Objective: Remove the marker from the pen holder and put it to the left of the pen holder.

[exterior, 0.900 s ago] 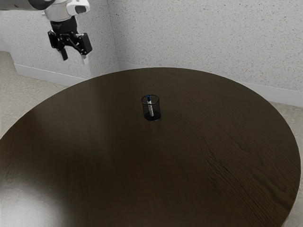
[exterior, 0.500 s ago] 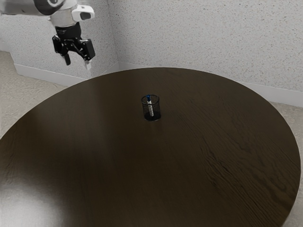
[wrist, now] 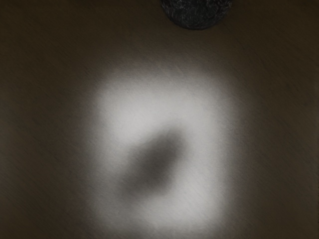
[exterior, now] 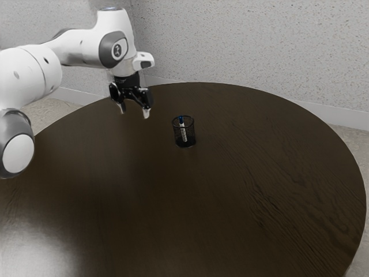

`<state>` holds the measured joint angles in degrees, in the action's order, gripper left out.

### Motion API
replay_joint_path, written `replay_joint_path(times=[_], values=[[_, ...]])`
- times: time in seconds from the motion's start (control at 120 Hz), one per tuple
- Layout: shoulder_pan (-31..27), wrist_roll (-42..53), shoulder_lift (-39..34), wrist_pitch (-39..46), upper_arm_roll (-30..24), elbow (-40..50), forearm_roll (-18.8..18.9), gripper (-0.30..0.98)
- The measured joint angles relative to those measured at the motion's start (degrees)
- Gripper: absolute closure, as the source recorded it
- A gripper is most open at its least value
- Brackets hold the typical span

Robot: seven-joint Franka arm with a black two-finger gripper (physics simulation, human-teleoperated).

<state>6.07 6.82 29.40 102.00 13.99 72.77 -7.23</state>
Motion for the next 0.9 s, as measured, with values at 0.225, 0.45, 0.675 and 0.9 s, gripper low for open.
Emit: replay_joint_path(times=[0.225, 0.45, 0.675, 0.9], values=[[-0.02, -0.91, 6.06, 6.85, -4.91, -5.47, -0.04, 0.02], [-1.14, -1.41, 14.01, 13.78, -7.56, -14.09, 0.10, 0.02], [-4.41, -1.61, 19.98, 16.40, -10.89, -19.87, 0.50, 0.02], [-8.01, -1.74, 23.77, 16.14, -15.40, -23.85, 3.34, 0.02]])
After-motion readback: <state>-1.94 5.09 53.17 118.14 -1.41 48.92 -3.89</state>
